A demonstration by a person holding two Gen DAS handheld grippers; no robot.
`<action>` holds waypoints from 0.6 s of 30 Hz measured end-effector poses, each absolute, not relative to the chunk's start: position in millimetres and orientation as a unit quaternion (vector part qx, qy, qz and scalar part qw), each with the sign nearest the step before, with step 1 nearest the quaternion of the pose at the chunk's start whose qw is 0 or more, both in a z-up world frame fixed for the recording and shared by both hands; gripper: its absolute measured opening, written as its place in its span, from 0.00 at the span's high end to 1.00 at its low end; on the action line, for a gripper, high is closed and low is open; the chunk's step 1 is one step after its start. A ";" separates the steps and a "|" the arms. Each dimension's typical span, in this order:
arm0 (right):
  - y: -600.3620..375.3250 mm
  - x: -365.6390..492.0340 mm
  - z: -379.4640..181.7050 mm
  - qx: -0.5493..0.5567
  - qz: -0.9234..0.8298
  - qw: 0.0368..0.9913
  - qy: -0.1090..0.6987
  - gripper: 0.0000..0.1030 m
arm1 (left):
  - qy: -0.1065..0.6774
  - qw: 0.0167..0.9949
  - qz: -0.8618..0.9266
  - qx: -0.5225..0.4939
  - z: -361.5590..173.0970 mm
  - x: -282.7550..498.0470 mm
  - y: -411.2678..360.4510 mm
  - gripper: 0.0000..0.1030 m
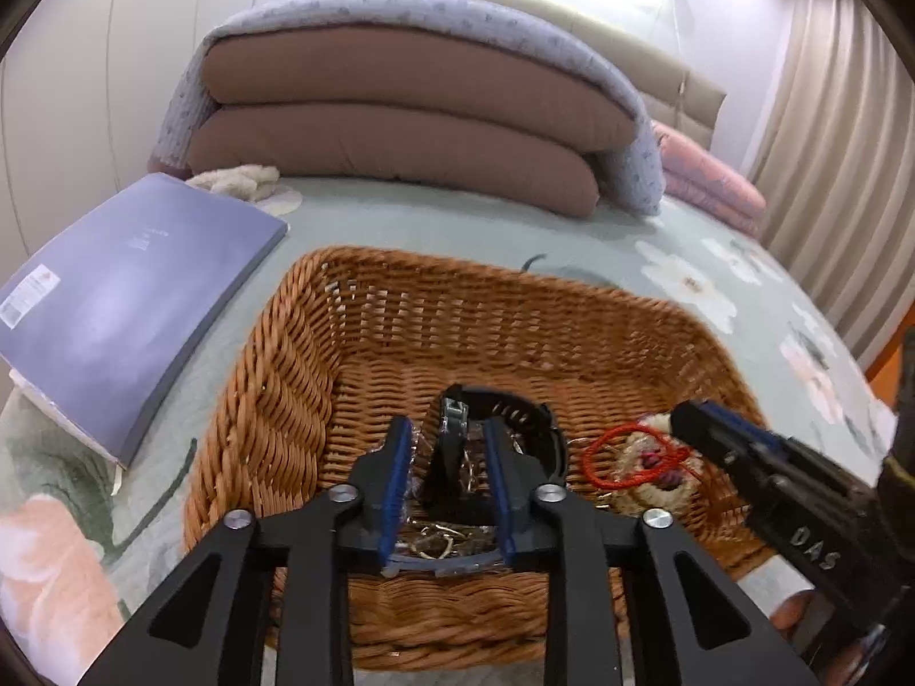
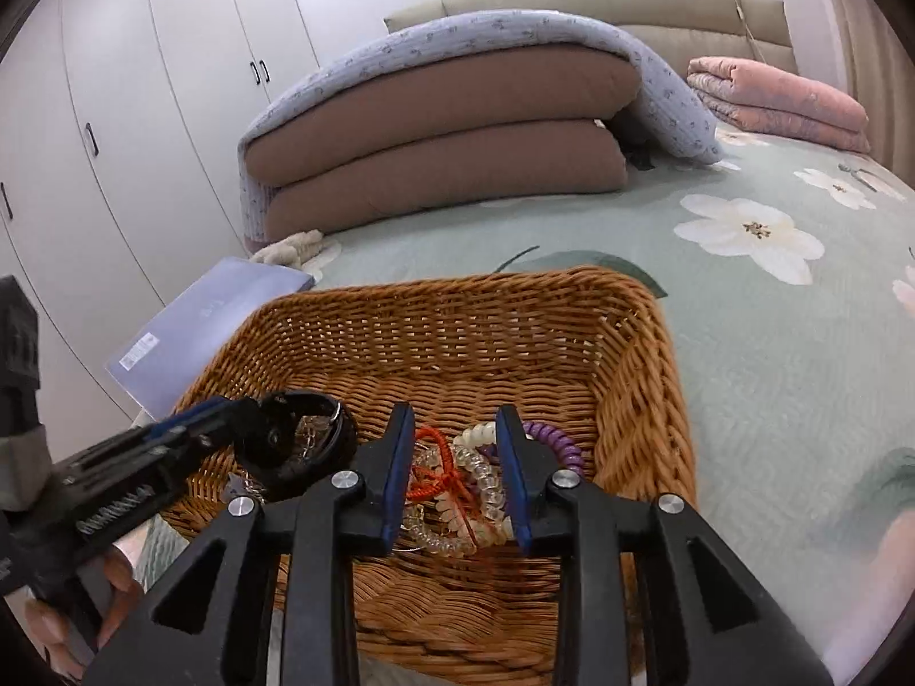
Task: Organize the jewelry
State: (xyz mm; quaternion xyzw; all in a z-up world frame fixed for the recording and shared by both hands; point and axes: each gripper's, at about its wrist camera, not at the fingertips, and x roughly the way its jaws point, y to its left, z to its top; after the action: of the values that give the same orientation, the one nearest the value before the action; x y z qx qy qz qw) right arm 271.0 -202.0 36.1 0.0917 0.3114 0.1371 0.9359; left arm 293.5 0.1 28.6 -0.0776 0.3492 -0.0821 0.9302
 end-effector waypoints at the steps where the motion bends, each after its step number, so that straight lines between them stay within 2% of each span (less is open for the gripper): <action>1: -203.8 267.5 39.0 0.095 0.137 0.938 0.303 0.69 | 0.338 0.934 -0.085 -0.081 33.0 289.5 1.7 0.64; 3: -208.0 256.1 47.7 0.098 0.131 0.946 0.278 0.69 | 0.318 0.940 -0.087 -0.085 40.8 282.2 3.0 0.57; 8: -214.5 204.2 75.4 0.098 0.113 0.962 0.228 0.66 | 0.273 0.957 -0.075 -0.060 60.6 245.3 -1.7 0.57; 11: -213.2 147.8 90.3 0.078 0.105 0.971 0.200 0.53 | 0.241 0.967 -0.077 -0.035 75.4 198.8 -6.7 0.55; 13: -209.7 117.9 95.2 0.053 0.093 0.976 0.187 0.53 | 0.226 0.972 -0.065 -0.011 81.3 168.3 -7.7 0.45; 16: -202.7 75.9 98.0 0.032 0.082 0.980 0.176 0.46 | 0.204 0.978 -0.050 0.012 86.0 117.2 -5.4 0.42; 18: -200.6 51.9 95.6 0.041 0.082 0.981 0.170 0.37 | 0.197 0.979 -0.050 0.011 86.9 87.7 -3.2 0.38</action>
State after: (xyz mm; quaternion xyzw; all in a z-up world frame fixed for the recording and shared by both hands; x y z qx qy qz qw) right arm 51.9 -200.6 95.6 0.0413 0.1699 0.0821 0.9812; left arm 87.7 -3.2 86.9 0.0108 0.1969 -0.0502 0.9791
